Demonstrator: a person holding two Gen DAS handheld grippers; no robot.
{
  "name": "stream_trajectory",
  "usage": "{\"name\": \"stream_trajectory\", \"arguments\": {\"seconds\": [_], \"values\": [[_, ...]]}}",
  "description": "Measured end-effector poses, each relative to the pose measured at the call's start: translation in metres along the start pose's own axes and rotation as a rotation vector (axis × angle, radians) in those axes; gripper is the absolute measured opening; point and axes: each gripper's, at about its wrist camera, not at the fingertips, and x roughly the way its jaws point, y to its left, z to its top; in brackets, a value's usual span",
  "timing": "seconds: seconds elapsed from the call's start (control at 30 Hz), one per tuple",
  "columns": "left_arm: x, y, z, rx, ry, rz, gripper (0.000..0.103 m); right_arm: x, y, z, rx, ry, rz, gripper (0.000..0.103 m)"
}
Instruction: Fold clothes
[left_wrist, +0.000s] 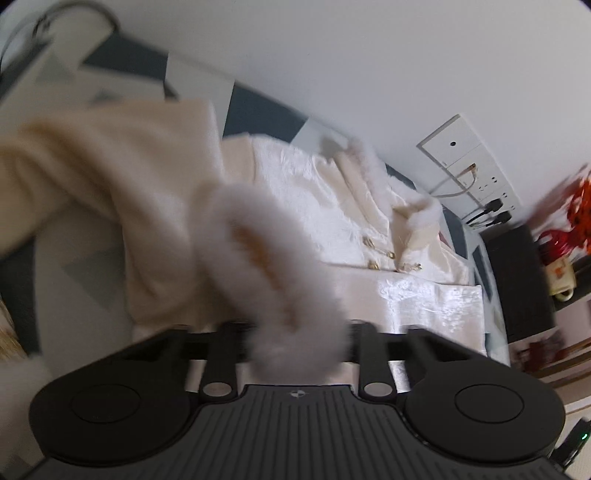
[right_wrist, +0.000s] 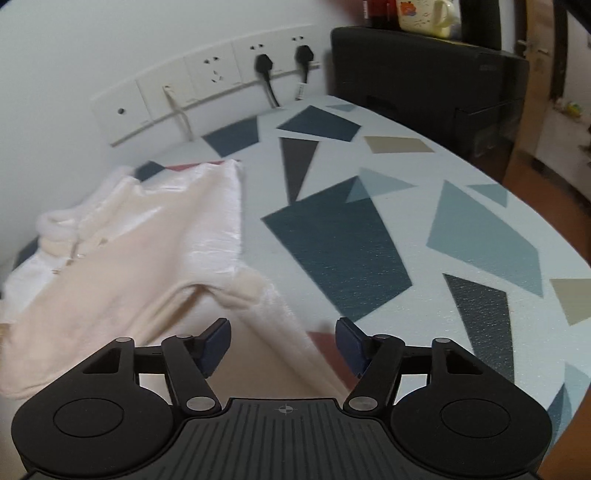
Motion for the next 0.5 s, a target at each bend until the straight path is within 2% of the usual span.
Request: {"name": "stream_trajectory", "arguments": {"seconds": [0.07,0.2,0.23,0.27,0.3,0.37,0.43,0.5], "values": [[-0.012,-0.012,0.007,0.06,-0.061,0.02,0.015,0.011,0.012,0.001,-0.039,-0.005,-0.01,0.061],[-0.038,-0.042,0.021,0.184,-0.211,0.037,0.014,0.025,0.04,0.006,-0.146,-0.032,-0.048,0.06],[-0.042,-0.044,0.022,0.198,-0.242,0.052,0.014,0.025,0.045,0.008,-0.165,-0.042,-0.056,0.056],[-0.046,-0.047,0.024,0.211,-0.274,0.068,0.014,0.024,0.045,0.01,-0.161,-0.056,-0.065,0.045],[-0.05,-0.05,0.026,0.222,-0.304,0.083,0.014,0.022,0.041,0.013,-0.141,-0.074,-0.076,0.04],[-0.048,-0.042,0.026,0.193,-0.314,0.116,0.013,0.018,0.025,0.019,-0.037,-0.091,-0.085,0.032],[-0.036,-0.03,0.021,0.168,-0.265,0.142,0.013,0.019,0.006,0.02,0.053,-0.079,-0.067,0.033],[-0.022,-0.02,0.014,0.166,-0.218,0.178,0.013,0.021,-0.002,0.018,0.073,-0.053,-0.05,0.035]]}}
